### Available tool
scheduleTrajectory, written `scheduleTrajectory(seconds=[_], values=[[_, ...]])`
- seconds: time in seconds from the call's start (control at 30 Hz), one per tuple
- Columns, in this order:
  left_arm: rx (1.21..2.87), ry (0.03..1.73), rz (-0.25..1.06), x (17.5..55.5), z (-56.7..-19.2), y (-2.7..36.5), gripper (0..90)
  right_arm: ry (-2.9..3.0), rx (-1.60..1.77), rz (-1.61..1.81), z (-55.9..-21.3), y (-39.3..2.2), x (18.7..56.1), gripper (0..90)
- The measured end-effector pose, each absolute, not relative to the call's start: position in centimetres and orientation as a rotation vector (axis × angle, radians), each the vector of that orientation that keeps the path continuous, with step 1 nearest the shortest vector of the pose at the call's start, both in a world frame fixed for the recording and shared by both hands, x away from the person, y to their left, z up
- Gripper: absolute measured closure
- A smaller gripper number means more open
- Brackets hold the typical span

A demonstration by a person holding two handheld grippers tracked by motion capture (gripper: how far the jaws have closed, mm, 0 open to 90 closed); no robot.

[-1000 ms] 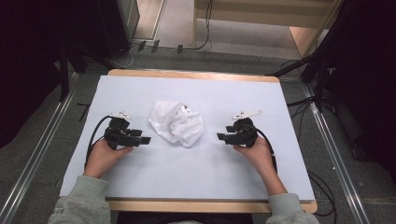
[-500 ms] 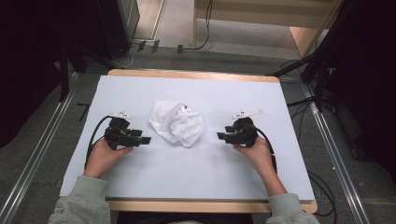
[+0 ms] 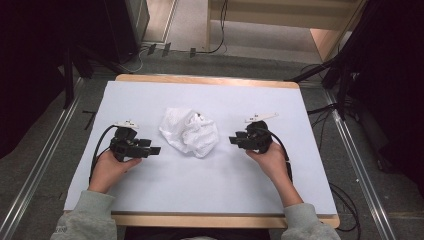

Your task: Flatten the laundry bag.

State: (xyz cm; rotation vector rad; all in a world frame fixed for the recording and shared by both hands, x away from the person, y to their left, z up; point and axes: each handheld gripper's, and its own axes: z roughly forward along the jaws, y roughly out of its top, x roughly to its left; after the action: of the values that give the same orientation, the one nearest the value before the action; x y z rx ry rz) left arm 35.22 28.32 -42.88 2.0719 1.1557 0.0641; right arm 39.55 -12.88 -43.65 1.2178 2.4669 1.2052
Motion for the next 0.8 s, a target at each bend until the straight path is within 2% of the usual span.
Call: scheduleTrajectory(seconds=[0.53, 0.8], values=[[2.045, 1.187, 0.071, 33.9, -42.8, 29.5, 39.6, 2.481, 1.158, 1.23, -42.2, -9.7, 42.9, 64.0], [2.034, 1.2, 0.074, 33.4, -42.9, 29.9, 39.7, 2.509, 1.135, 1.22, -43.0, -7.9, 45.0, 57.5]])
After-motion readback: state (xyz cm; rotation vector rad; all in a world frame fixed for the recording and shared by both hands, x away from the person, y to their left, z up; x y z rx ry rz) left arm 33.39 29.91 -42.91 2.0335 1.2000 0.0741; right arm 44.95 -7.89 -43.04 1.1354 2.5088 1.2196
